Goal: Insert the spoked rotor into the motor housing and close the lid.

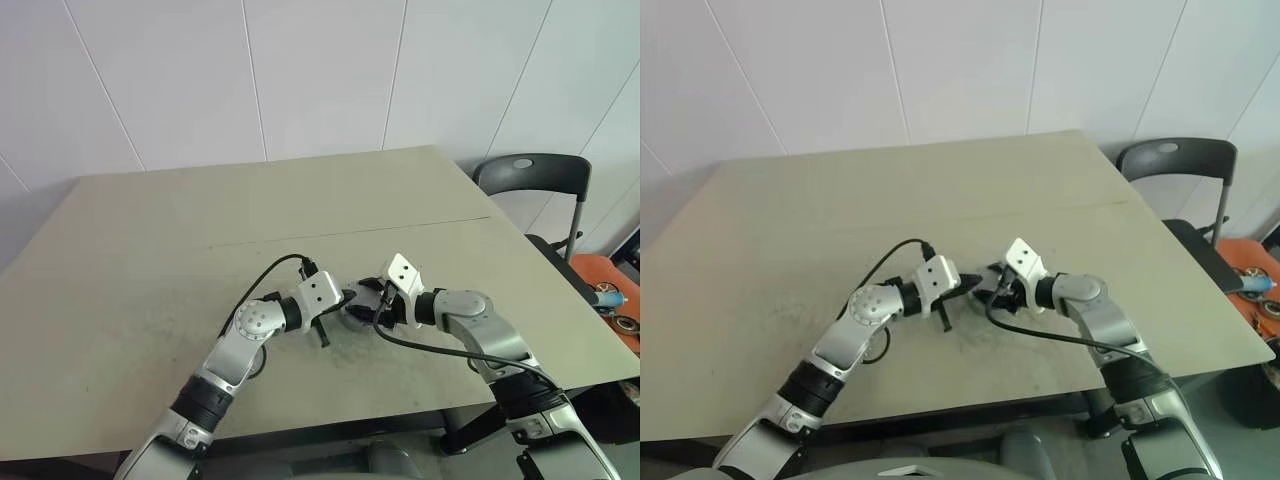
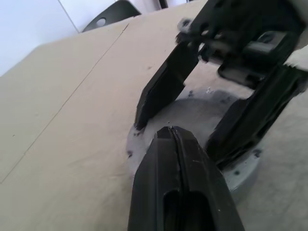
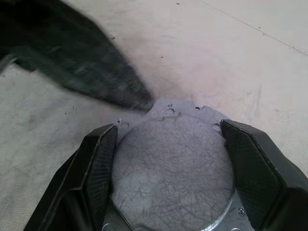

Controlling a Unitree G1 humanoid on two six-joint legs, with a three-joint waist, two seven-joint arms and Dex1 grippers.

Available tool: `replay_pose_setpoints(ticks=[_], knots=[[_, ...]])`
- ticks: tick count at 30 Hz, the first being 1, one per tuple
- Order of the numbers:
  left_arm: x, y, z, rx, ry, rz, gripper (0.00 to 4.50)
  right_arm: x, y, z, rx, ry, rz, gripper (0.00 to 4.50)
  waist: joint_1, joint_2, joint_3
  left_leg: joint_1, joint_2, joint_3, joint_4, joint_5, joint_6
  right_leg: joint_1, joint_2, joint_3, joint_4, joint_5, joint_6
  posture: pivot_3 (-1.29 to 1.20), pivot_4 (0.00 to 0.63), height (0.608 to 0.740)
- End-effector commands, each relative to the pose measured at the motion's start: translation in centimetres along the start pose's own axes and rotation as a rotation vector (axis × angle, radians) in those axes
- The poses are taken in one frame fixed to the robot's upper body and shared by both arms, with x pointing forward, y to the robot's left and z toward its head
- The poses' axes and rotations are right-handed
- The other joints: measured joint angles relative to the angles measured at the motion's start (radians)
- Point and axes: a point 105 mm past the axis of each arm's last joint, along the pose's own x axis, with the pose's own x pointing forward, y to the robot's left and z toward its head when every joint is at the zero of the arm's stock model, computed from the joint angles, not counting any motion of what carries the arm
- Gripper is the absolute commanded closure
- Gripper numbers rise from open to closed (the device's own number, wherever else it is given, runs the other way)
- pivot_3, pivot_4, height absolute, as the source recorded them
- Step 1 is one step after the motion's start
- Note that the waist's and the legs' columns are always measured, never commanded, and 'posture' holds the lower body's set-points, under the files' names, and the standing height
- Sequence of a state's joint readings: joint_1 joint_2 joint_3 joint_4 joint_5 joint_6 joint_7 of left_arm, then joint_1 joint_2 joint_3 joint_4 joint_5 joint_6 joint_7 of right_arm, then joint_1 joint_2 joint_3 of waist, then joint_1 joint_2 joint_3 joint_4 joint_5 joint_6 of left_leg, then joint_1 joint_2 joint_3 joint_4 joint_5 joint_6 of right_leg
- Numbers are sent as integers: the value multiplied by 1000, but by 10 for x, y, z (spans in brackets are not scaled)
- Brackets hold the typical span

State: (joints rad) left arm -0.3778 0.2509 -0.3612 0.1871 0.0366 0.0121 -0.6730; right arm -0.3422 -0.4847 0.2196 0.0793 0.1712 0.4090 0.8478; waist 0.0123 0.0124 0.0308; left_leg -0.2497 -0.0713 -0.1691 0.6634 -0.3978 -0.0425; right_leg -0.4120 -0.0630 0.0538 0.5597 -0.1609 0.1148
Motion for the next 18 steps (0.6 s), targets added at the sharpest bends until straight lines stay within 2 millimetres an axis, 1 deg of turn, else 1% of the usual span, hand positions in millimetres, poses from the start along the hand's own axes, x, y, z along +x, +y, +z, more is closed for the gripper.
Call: replay_pose_setpoints(ticks=[1, 4, 6, 8, 10, 11, 15, 18], knots=[[2, 17, 5, 33, -14, 7, 4500, -1, -2, -13, 23, 52, -24, 1433, 0, 0, 0, 0, 0, 0, 0, 0, 0, 0, 0, 0, 0, 0, 0, 0, 0, 740], [15, 8, 8, 43, -23, -53, 4500, -1, -1, -11, 24, 44, -22, 1433, 0, 0, 0, 0, 0, 0, 0, 0, 0, 0, 0, 0, 0, 0, 0, 0, 0, 740], [24, 2, 19, 45, -67, -76, 4500, 0, -1, -10, 24, 42, -22, 1433, 0, 0, 0, 0, 0, 0, 0, 0, 0, 0, 0, 0, -1, 0, 0, 0, 0, 740], [30, -8, 35, 39, -128, -124, 4500, 0, -1, -9, 25, 41, -19, 1433, 0, -1, 1, -1, 0, 0, 0, 0, 0, 0, 0, 0, -1, 0, 0, 0, 0, 740], [34, -18, 51, 36, -169, -175, 4500, 1, 0, -9, 24, 40, -18, 1433, -2, -1, 1, -1, 0, 0, 0, 0, 0, 0, 0, 0, -1, 0, 0, 0, 0, 740], [35, -20, 54, 47, -168, -193, 4500, 1, 0, -9, 24, 39, -17, 1433, -2, -1, 1, -1, 0, 0, 0, 0, 0, 0, 0, 0, -1, 0, 0, 0, 0, 740], [31, -25, 54, 107, -112, -248, 4500, 1, 0, -7, 24, 30, -22, 1433, -3, -1, 1, 0, 0, 0, -1, 0, 0, 0, 0, 0, -1, 0, 0, 0, 0, 740], [24, -18, 35, 160, -23, -267, 4500, 0, 0, -8, 29, 31, -29, 1433, -3, -1, 1, 0, 0, 0, 0, 0, 0, 0, 0, 0, -1, 0, 0, 0, 0, 740]])
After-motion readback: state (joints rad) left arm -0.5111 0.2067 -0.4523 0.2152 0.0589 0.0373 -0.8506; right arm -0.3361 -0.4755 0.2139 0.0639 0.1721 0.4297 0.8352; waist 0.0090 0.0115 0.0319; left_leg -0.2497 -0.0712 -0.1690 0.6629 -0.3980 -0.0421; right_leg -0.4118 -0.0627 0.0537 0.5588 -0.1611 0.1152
